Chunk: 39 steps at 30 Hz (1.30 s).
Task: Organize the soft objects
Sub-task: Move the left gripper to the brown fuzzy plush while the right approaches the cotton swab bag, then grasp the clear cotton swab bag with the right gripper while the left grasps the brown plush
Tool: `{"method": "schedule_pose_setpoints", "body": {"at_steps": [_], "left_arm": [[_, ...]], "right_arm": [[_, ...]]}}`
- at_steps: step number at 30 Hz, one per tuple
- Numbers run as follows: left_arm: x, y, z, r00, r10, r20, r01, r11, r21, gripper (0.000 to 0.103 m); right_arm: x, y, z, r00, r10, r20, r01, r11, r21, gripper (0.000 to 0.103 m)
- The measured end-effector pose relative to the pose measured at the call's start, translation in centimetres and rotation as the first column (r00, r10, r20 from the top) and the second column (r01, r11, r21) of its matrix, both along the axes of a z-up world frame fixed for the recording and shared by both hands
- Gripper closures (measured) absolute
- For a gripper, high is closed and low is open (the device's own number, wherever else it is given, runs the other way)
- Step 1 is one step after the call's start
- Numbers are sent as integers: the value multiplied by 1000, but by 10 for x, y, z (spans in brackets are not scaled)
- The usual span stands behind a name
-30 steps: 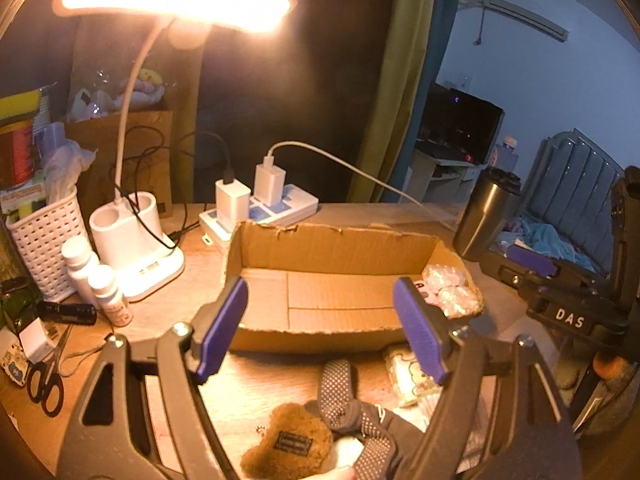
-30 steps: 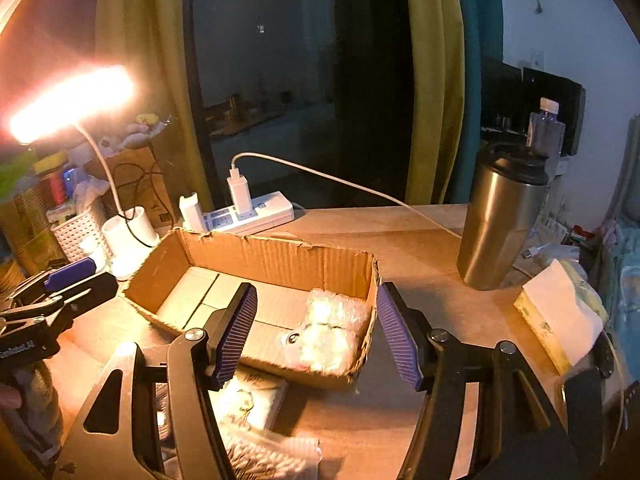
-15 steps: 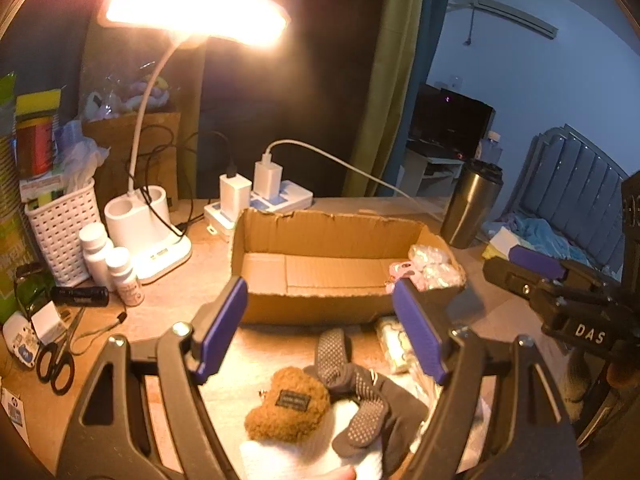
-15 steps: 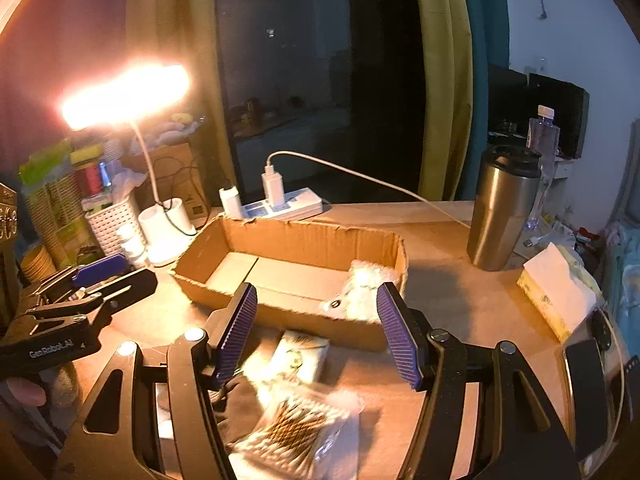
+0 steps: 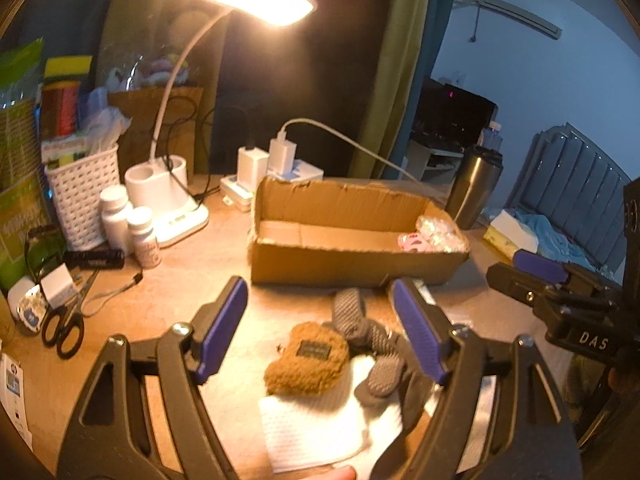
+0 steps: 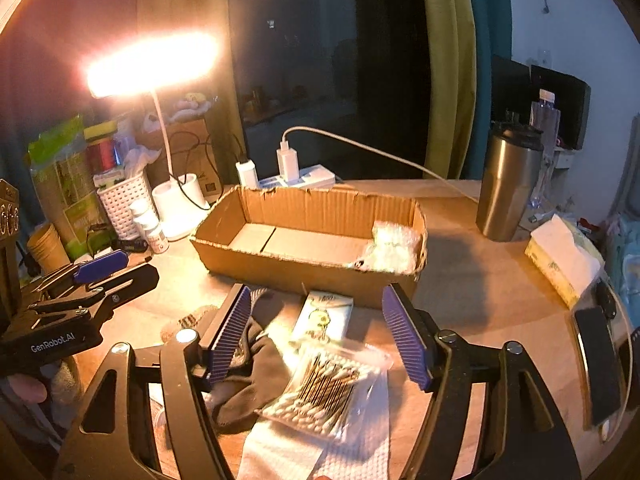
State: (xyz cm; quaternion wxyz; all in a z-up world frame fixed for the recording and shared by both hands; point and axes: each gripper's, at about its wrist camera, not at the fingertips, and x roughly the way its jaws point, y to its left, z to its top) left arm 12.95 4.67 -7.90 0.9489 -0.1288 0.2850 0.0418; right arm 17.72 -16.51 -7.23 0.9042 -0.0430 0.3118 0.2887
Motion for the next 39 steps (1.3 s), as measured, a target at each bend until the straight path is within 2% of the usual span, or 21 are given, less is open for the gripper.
{"method": "schedule_pose_setpoints", "body": {"at_steps": [15, 30, 39], "left_arm": [[-4, -1, -33, 997, -4, -81, 3, 1000, -2, 26], [25, -7, -64, 976, -25, -215, 28, 1000, 11, 26], [35, -7, -78, 959, -15, -283, 18, 1000, 10, 27]], "right_arm": [[-4, -6, -41, 996, -17, -87, 12, 999, -48, 29], [16, -8, -71, 980, -17, -198, 7, 999, -51, 29], [17, -6, -78, 974, -1, -227, -10, 999, -50, 29]]}}
